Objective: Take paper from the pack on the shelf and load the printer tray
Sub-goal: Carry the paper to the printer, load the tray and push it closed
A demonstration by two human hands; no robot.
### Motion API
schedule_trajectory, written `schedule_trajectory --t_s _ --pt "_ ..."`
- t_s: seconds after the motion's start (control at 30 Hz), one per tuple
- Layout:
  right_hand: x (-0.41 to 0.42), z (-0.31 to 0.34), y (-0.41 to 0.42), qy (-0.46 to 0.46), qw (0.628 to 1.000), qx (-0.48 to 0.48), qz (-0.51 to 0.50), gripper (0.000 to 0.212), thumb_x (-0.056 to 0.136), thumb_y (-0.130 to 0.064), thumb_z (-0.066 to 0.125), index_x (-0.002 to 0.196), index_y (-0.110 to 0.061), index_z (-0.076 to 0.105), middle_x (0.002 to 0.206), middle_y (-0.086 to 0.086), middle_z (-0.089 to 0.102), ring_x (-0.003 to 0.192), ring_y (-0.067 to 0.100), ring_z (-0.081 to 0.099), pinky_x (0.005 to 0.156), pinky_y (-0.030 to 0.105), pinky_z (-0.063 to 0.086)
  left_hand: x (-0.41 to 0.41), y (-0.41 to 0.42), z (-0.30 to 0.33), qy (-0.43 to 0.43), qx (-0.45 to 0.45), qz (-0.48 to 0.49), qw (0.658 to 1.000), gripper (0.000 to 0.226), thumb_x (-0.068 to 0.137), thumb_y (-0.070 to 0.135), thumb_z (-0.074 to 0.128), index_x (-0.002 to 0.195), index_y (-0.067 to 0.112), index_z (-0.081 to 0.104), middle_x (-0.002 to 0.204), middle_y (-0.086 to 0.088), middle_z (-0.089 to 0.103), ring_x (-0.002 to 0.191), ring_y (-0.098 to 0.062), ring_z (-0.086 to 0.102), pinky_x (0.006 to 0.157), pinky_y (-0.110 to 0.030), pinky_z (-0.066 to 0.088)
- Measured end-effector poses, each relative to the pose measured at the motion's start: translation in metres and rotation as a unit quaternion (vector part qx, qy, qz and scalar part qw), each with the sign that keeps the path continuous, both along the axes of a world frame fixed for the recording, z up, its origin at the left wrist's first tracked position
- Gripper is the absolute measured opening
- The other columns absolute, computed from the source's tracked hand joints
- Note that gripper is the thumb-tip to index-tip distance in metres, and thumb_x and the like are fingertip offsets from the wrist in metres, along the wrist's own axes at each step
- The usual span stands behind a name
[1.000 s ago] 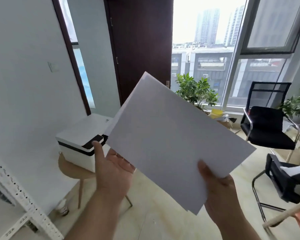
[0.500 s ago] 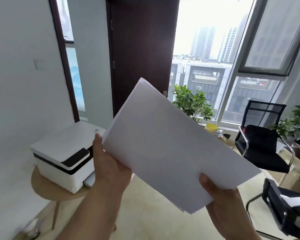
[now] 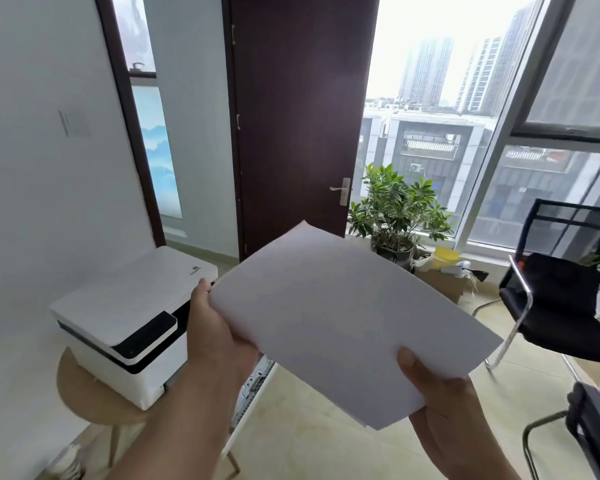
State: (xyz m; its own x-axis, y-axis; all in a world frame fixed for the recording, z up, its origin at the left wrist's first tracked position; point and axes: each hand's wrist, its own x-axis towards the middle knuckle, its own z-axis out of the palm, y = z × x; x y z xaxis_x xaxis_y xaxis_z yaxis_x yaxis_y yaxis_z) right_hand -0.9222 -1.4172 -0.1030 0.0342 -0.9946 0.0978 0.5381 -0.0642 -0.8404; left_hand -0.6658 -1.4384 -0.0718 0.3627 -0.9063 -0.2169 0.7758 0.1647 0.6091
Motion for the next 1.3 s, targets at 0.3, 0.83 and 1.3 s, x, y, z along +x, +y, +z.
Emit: schedule_trajectory --t_s 0.3,0.83,1.3 --pt "-0.027 -0.035 -0.094 -0.014 0.98 0.15 0.132 0.038 0.095 -0.011 0.059 0.131 -0.005 0.065 0.126 0.022 0.072 0.107 0.04 0.073 0.08 0.05 0.063 -0.013 -0.048 -0.032 -0.118 -0.055 0.034 0.991 0.025 0.099 0.026 0.058 0.123 0.033 0.065 0.126 -0.005 0.071 0.123 -0.032 0.063 0.09 -0.047 0.055" --pt "-0.028 -0.094 -0.254 0.142 0.897 0.179 0.379 0.033 0.103 -0.023 0.052 0.126 -0.012 0.073 0.126 0.021 0.072 0.102 0.033 0.066 0.081 0.04 0.051 -0.039 -0.092 -0.078 -0.292 0.214 0.064 0.93 0.022 0.098 0.006 0.062 0.114 0.011 0.076 0.114 -0.012 0.078 0.108 -0.036 0.073 0.102 -0.061 0.051" --pt "0.066 -0.108 -0.285 0.311 0.884 0.095 0.336 0.019 0.094 -0.012 0.072 0.113 -0.011 0.075 0.106 0.011 0.081 0.098 0.035 0.077 0.094 0.06 0.057 -0.005 -0.097 -0.144 -0.197 0.224 -0.022 0.954 0.028 0.097 0.007 0.064 0.124 0.011 0.068 0.119 -0.016 0.076 0.11 -0.04 0.072 0.101 -0.06 0.052"
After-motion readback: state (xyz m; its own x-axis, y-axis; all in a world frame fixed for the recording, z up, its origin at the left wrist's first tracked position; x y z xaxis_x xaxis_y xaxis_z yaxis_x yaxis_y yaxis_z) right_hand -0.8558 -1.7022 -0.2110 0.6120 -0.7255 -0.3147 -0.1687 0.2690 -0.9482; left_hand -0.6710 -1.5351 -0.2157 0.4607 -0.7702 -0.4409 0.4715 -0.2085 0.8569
